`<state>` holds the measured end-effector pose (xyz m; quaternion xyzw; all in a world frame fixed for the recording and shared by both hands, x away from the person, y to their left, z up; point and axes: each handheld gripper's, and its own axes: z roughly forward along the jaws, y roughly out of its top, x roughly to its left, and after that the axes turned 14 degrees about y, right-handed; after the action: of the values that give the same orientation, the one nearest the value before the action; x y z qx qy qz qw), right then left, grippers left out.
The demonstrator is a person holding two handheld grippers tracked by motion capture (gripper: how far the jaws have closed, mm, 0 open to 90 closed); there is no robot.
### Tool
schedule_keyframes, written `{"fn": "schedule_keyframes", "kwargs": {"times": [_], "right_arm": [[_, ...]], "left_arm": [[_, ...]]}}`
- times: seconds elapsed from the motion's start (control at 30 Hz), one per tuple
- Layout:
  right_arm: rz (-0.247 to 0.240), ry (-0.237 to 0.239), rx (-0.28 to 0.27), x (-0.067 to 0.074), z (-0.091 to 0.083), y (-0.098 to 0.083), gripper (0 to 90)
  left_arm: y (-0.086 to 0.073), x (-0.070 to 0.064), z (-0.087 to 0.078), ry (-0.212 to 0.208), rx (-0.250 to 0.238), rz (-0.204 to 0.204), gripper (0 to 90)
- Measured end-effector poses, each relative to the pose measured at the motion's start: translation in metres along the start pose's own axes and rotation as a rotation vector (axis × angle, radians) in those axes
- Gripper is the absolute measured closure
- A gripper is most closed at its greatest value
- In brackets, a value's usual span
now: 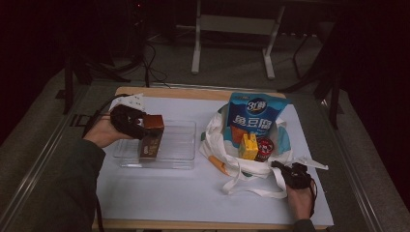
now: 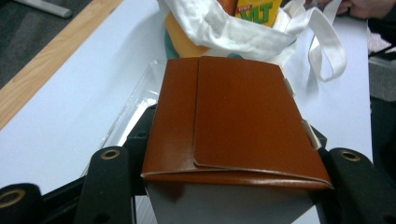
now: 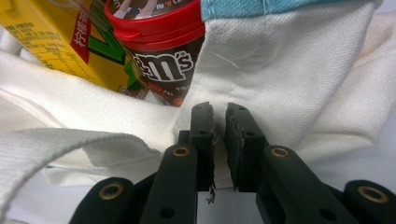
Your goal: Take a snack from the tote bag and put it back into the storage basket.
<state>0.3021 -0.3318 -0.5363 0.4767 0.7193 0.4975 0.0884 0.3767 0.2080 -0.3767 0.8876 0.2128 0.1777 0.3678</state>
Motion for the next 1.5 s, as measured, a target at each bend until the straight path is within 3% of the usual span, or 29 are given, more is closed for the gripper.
{"fn": "schedule_keyframes", "kwargs": {"times": [0.27,0.4,0.57,0.6,1.07,1.5], "right_arm": [[-0.001,-0.002,0.000,0.000,0.000,0.000,81.4],[-0.001,-0.001,0.000,0.000,0.000,0.000,81.5],[-0.001,-0.001,0.000,0.000,0.000,0.000,81.4],[-0.001,-0.002,0.000,0.000,0.000,0.000,81.4],[0.000,-0.001,0.000,0.000,0.000,0.000,81.4],[0.003,0.000,0.000,0.000,0.000,0.000,81.4]], "left_arm": [[0.004,-0.009,0.016,-0.042,0.065,0.070,42.5],[0.007,-0.011,0.021,-0.076,0.064,0.073,41.7],[0.009,-0.013,0.027,-0.111,0.063,0.061,39.9],[0.012,-0.014,0.032,-0.144,0.065,0.048,39.9],[0.023,-0.025,0.049,-0.174,0.097,0.048,36.4],[0.028,-0.035,0.070,-0.224,0.105,-0.002,31.3]]}}
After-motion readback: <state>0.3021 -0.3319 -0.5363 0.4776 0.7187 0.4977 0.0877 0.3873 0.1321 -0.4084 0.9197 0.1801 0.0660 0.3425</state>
